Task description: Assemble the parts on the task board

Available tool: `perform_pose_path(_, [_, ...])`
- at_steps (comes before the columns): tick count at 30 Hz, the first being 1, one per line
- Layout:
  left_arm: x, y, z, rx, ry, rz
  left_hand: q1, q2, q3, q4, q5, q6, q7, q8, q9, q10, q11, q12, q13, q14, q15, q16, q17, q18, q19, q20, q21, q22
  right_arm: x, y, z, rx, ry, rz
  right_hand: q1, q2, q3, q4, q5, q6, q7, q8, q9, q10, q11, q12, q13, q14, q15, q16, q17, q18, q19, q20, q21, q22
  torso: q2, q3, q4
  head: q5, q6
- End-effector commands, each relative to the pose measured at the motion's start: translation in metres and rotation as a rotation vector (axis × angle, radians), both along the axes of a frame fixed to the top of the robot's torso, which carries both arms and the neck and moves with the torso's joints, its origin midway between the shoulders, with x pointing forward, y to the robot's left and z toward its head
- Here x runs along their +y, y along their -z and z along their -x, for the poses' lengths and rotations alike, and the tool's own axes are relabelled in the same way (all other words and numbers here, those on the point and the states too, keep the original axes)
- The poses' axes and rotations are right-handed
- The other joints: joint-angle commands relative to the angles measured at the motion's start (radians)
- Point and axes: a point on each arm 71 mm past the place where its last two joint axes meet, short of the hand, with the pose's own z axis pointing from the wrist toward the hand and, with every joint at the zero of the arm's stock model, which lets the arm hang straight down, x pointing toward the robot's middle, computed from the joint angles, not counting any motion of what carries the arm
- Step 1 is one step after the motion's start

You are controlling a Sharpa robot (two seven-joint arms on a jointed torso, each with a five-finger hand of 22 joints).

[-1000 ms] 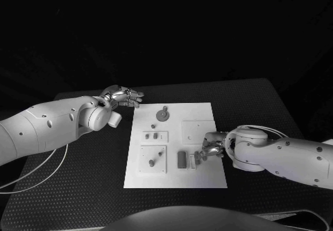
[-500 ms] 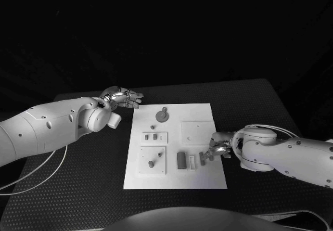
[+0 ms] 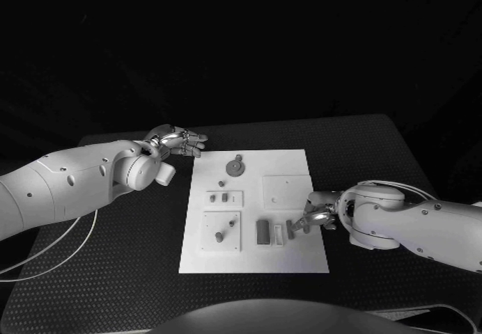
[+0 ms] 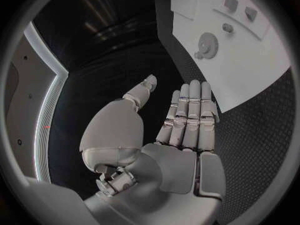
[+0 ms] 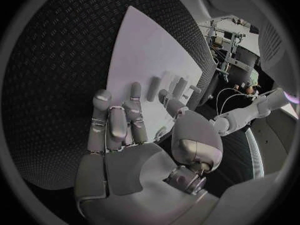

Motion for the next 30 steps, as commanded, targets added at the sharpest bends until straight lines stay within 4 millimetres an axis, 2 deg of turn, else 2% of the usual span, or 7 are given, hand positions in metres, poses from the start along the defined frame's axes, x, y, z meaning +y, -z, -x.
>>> perform_pose_path(1, [-0.003,-0.001,0.000,-0.002,0.019,0.006,-0.006,-0.001,-0.004,0.001,-0.003,-0.006,-0.002,0.003,-0.002,-0.004,0.000,0.002,-0.001,0.001,0.005,-0.004,0.002,0.008,-0.009,0.000,0.002,-0.002,0.005,0.001,-0.003,-0.027,-0.047,0.054,-0.001,-0.009,0.001,0.005,0.005,0.002,0.003,0.004,0.001,0.000,-0.001,-0.003,0.003,-0.002,-0.003,-0.006,0.001,0.015,0.001,-0.008,-0.004,0.013,0.000,-0.0006,-0.0007,-0.001,-0.001])
perform_pose_path(6, [-0.005,-0.001,0.000,0.003,0.027,0.008,-0.007,-0.001,-0.004,0.001,-0.003,-0.006,-0.002,0.003,-0.002,-0.004,0.000,0.002,-0.002,0.001,0.005,-0.004,0.002,0.008,-0.009,0.000,0.002,-0.002,0.017,0.003,-0.006,-0.028,-0.078,0.066,-0.002,-0.005,0.004,0.011,0.005,0.002,0.002,0.005,0.002,0.004,-0.001,-0.001,0.007,-0.001,-0.003,-0.006,0.003,0.015,0.001,-0.008,-0.003,0.014,0.000,-0.0013,0.0006,-0.003,0.000])
perform_pose_path(12, [-0.006,-0.001,0.000,0.002,0.029,0.009,-0.008,-0.001,-0.004,0.002,-0.003,-0.007,-0.002,0.003,-0.002,-0.005,0.000,0.002,-0.002,0.000,0.005,-0.005,0.003,0.008,-0.010,0.000,0.002,-0.002,0.034,0.012,-0.005,-0.037,-0.117,0.079,-0.005,0.000,0.005,0.016,0.005,0.003,0.002,0.006,0.002,0.006,-0.002,0.000,0.010,0.002,-0.003,-0.006,0.008,0.015,0.002,-0.008,-0.002,0.014,0.001,-0.0001,0.0007,-0.004,-0.001])
perform_pose_path(15, [-0.007,0.000,0.000,0.003,0.032,0.010,-0.008,-0.001,-0.004,0.002,-0.003,-0.007,-0.002,0.003,-0.002,-0.005,0.000,0.002,-0.002,0.000,0.005,-0.005,0.003,0.008,-0.010,0.000,0.002,-0.002,0.034,0.017,-0.004,-0.030,-0.120,0.086,-0.003,0.007,0.005,0.016,0.005,0.004,0.001,0.007,0.003,0.009,-0.002,0.001,0.013,0.004,-0.004,-0.005,0.010,0.015,0.002,-0.009,-0.001,0.015,0.001,-0.0005,0.0021,-0.005,-0.001])
perform_pose_path(24, [-0.007,0.000,0.000,0.004,0.032,0.009,-0.008,0.000,-0.004,0.003,-0.003,-0.007,-0.002,0.003,-0.002,-0.005,0.000,0.002,-0.002,0.000,0.005,-0.006,0.004,0.008,-0.010,0.001,0.002,-0.002,0.037,0.020,-0.002,-0.011,-0.131,0.090,-0.002,0.011,0.003,0.013,0.005,0.004,0.001,0.008,0.004,0.011,-0.002,0.002,0.015,0.006,-0.004,-0.005,0.013,0.015,0.003,-0.009,0.000,0.015,0.000,-0.0013,-0.0006,-0.003,-0.003])
perform_pose_path(30, [-0.007,0.000,0.000,0.005,0.033,0.007,-0.008,0.000,-0.004,0.003,-0.003,-0.007,-0.002,0.003,-0.002,-0.005,0.000,0.002,-0.002,0.000,0.005,-0.006,0.004,0.008,-0.011,0.001,0.002,-0.002,0.036,0.022,-0.001,-0.006,-0.139,0.105,0.014,0.035,-0.006,-0.018,0.005,0.004,0.001,0.010,0.006,0.014,-0.003,0.003,0.020,0.007,-0.005,-0.004,0.014,0.015,0.001,-0.010,0.003,0.017,0.000,-0.0003,-0.0003,-0.001,-0.003])
